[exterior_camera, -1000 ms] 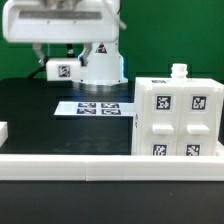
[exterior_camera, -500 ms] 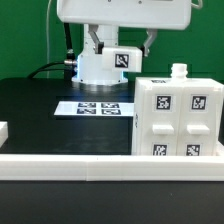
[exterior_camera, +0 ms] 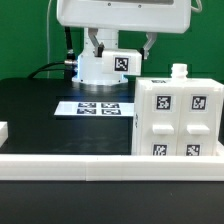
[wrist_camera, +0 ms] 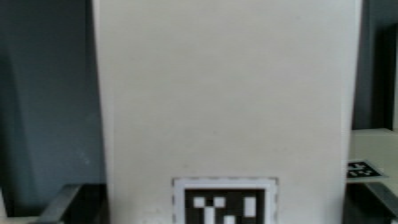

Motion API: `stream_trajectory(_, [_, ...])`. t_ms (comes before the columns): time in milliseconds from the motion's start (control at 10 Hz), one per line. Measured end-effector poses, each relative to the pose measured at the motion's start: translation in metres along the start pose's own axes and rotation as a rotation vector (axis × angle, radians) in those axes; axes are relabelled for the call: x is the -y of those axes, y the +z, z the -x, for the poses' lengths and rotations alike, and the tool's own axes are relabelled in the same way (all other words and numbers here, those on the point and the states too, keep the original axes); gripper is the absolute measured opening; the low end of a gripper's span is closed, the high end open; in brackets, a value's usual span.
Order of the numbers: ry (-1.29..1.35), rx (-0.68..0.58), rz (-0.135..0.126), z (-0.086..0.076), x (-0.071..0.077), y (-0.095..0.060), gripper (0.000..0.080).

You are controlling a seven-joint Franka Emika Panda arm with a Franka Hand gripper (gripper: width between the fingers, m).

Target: Assemble cabinet

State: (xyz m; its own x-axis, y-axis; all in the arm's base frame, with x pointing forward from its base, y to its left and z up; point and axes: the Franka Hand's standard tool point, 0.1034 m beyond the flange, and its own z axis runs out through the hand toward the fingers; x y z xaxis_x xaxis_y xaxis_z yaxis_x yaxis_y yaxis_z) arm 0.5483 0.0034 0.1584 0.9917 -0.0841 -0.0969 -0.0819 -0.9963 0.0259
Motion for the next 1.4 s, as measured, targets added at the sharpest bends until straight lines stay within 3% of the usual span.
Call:
stream_trajectory(400, [0.029,-0.01,-0.033,-0.023,0.047,-0.04,0.056])
stream_trajectory(500, [0.041,-0.018,-0.034,-0.034,0.062,-0.046,0.056])
stream_trajectory(600, [0.029,-0.033,-0.035,-0.043,0.075,-0.042,0.056])
stream_trajectory(700, [0.025,-0.048,-0.036,-0.045,0.078,-0.035,0.056])
stream_trajectory(1200, [-0.002,-0.039,-0.032,-0.045,0.076,-0.028,0.056])
stream_trajectory(1400, [-0.015,-0.04,-0.029,-0.05,0.084,-0.025,0.056])
